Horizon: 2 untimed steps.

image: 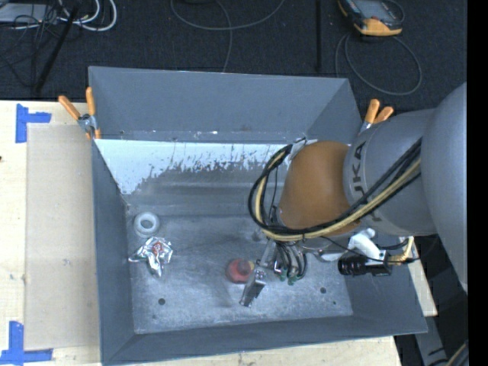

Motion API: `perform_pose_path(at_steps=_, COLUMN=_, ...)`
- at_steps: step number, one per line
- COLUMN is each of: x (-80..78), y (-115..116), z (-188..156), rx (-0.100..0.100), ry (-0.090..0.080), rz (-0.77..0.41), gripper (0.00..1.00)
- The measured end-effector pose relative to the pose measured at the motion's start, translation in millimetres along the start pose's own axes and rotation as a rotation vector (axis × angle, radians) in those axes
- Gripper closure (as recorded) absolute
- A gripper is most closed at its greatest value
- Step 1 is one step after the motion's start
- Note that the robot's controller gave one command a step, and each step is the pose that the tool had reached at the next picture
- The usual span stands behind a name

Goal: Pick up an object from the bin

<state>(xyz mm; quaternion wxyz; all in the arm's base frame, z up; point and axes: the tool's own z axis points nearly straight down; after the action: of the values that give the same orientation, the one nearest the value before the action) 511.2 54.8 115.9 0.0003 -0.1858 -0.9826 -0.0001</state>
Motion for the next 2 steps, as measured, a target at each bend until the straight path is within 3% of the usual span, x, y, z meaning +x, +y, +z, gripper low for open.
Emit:
perform_pose_path(at_steps=1, x=2.7, y=1.8, z=44.8, rx=-0.002, ry=-0.004, rz=0.177, gripper=0.0)
perform_pose_path(at_steps=2, x=2.0, y=2.0, z=44.1, rx=-0.001, ry=-0.002, rz=0.178, gripper=0.0)
